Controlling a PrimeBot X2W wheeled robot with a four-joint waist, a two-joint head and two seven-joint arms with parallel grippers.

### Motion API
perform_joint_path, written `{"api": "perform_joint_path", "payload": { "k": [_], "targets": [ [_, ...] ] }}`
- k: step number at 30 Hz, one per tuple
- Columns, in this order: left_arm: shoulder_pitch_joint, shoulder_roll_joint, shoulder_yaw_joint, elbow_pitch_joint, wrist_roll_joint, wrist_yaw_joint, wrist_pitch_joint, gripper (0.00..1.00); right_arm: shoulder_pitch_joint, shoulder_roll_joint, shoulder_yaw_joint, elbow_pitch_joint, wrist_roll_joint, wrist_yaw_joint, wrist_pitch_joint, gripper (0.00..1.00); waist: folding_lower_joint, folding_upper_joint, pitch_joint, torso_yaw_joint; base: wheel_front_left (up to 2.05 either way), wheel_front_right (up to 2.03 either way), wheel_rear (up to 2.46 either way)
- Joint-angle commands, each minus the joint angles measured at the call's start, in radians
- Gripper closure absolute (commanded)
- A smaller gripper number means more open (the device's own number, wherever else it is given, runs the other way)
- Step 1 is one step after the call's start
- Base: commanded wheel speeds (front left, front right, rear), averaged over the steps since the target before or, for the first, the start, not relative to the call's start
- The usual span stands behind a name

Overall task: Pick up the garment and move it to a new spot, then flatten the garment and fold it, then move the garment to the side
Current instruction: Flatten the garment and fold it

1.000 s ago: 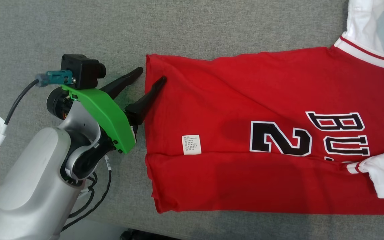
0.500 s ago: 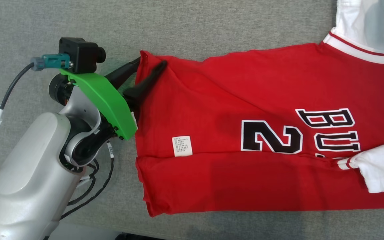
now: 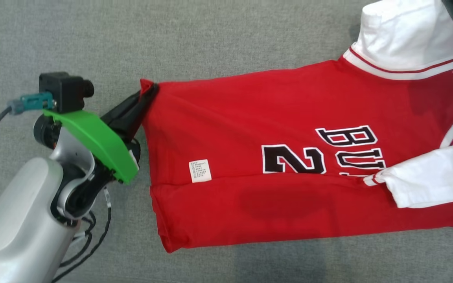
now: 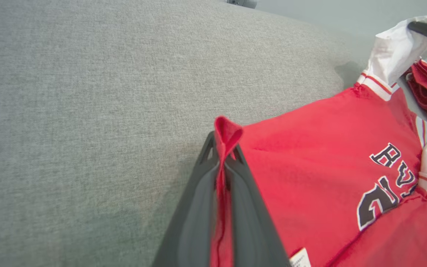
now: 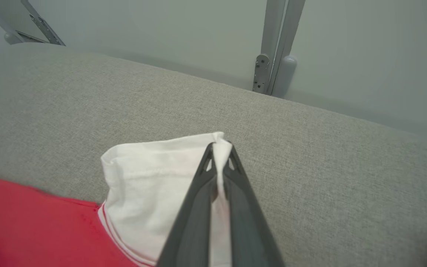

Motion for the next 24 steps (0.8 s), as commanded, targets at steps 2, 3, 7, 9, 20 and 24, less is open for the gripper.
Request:
{"api": "perform_joint_path", "payload": {
  "k": [2,3,7,9,20,24],
  "targets": [
    [0.048,0.017,0.006,-0.026,-0.013,0.014,-0.011,1.0,0.073,-0.011,-0.04,-0.043,0.016,0.0,-0.032,1.0,0.0,0.0,-0.074,-0.04,0.0,0.0,0.0],
    [0.066,0.024,0.01,-0.034,-0.017,0.02,-0.017,1.0,0.103,-0.012,-0.059,-0.062,0.023,0.0,-0.046,1.0,0.0,0.0,-0.087,-0.045,0.0,0.0,0.0],
    [0.128,0.038,0.021,-0.054,-0.028,0.038,-0.035,1.0,0.223,-0.005,-0.137,-0.132,0.034,0.0,-0.074,1.0,0.0,0.0,-0.133,-0.064,0.0,0.0,0.0],
    [0.161,0.042,0.022,-0.063,-0.034,0.045,-0.045,1.0,0.293,0.006,-0.167,-0.172,0.035,0.0,-0.079,1.0,0.0,0.0,-0.155,-0.074,0.0,0.0,0.0],
    [0.38,0.046,0.03,-0.121,-0.047,0.086,-0.155,1.0,0.706,0.194,-0.269,-0.315,0.035,0.0,-0.159,1.0,0.0,0.0,-0.23,-0.12,0.0,0.0,0.0],
    [0.459,0.042,0.032,-0.125,-0.056,0.103,-0.192,1.0,0.784,0.248,-0.26,-0.286,0.026,0.0,-0.202,1.0,0.0,0.0,-0.239,-0.137,0.0,0.0,0.0]
  ]
}}
